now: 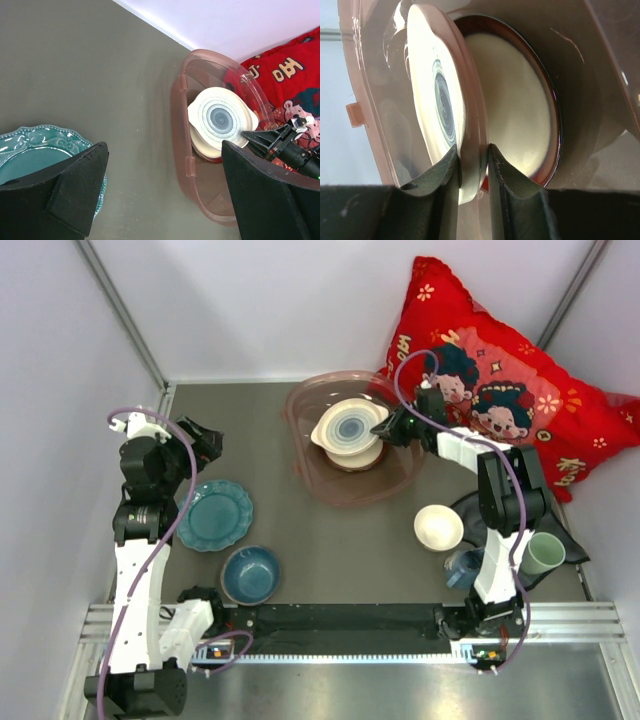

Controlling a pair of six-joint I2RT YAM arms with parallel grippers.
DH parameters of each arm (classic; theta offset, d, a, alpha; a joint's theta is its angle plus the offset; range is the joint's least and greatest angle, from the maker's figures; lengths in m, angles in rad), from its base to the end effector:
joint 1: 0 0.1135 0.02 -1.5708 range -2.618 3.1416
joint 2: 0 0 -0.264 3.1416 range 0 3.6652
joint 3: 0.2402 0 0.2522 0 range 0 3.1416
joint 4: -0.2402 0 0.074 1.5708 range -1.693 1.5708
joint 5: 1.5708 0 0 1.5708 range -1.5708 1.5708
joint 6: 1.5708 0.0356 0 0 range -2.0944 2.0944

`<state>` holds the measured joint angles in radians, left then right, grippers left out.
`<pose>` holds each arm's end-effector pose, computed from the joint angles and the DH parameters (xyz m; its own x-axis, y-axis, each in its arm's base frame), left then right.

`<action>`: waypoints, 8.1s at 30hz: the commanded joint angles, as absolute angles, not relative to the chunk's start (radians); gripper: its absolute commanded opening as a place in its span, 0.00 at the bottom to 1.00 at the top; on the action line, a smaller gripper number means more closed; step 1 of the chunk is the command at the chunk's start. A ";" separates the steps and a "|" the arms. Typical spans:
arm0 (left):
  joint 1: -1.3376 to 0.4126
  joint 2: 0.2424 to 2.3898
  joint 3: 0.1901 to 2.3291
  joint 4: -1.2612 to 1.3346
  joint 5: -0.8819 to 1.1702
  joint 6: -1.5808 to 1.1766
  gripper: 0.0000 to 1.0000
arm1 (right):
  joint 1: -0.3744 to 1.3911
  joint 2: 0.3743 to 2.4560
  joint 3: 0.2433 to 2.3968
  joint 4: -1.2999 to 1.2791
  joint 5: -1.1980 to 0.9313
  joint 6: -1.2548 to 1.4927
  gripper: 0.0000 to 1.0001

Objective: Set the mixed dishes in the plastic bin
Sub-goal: Place the plate in the plastic bin, then pick up the plate at the center of the board.

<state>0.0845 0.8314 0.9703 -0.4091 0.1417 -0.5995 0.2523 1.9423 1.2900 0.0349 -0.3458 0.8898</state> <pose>0.1815 0.0103 0.3727 -0.2490 -0.5817 -0.7744 -0.1071 0.8112 -0.5749 0.4178 0.1202 0.1962 -0.7433 0.5632 -0.3609 0.1192 0.6424 0.7570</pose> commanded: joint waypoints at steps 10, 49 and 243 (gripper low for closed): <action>0.091 0.815 0.950 -0.371 0.150 -0.597 0.99 | 0.245 1.855 1.261 0.183 -0.402 0.905 0.00; 0.090 0.802 0.928 -0.367 0.152 -0.601 0.99 | 0.247 1.928 1.344 0.003 -0.382 0.818 0.69; 0.092 0.805 0.920 -0.400 0.130 -0.571 0.98 | 0.960 2.349 1.917 -0.074 -0.371 0.879 0.00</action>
